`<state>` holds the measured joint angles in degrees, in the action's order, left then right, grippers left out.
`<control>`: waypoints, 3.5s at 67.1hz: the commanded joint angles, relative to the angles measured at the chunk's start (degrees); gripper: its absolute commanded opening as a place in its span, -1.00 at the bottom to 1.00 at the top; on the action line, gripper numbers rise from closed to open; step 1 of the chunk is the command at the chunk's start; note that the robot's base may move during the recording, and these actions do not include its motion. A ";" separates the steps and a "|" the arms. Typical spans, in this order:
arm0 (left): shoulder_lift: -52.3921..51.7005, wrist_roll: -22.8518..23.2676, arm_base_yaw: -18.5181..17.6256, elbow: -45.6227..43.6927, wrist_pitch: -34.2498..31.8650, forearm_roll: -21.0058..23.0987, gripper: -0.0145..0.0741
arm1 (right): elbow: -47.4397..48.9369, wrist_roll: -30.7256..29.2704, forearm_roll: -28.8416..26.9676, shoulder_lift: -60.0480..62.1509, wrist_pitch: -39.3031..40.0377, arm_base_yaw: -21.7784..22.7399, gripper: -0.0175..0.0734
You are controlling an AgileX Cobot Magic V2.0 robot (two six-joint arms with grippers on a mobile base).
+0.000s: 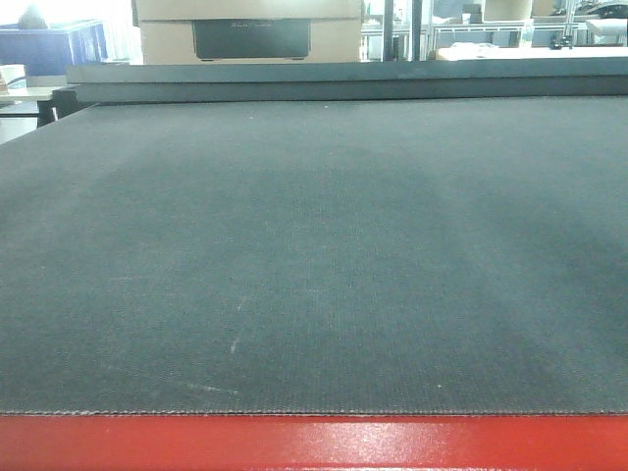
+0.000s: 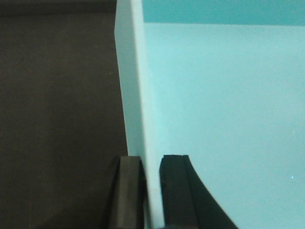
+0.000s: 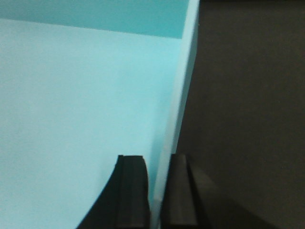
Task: Fetch blue bin and place on conveyor start
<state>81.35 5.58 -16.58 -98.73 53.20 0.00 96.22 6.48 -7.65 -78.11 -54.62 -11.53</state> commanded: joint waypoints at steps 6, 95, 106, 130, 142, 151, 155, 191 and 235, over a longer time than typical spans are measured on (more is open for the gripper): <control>4.34 -0.92 0.23 0.72 5.27 -1.69 -0.92 | -0.20 -1.34 1.48 -5.61 -2.18 0.47 -0.95; 16.10 -0.81 1.59 6.51 3.96 -5.99 0.47 | -13.57 -1.34 2.02 -15.39 9.10 1.99 0.64; 11.37 -0.81 5.06 6.92 7.12 -5.99 0.30 | -13.57 -1.34 2.38 -10.03 6.28 6.14 0.29; 2.33 -0.81 8.26 22.73 -3.84 -5.99 -0.92 | -29.14 -1.34 9.16 -0.25 12.55 10.84 -0.97; -1.57 -0.81 8.39 31.08 -10.57 -5.87 -0.92 | -40.33 -1.34 9.16 3.80 20.41 10.84 -0.97; -7.55 -0.81 8.39 38.96 -18.30 -5.87 -0.92 | -48.31 -1.34 9.16 10.29 27.57 10.84 -0.97; -11.64 -0.81 8.39 42.90 -22.49 -5.87 -0.92 | -51.92 -1.34 9.16 13.79 31.19 10.84 -0.97; -57.21 -0.81 8.39 69.04 -36.51 -6.80 -0.92 | -67.48 -1.44 12.57 56.59 41.15 10.84 -0.97; -66.75 -0.81 8.39 71.53 -36.65 -7.07 -0.92 | -68.57 -1.44 12.46 63.85 41.00 10.84 -0.97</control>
<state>15.05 4.74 -8.46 -27.31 17.53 -7.04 27.83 5.56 4.13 -14.54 -14.72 -0.88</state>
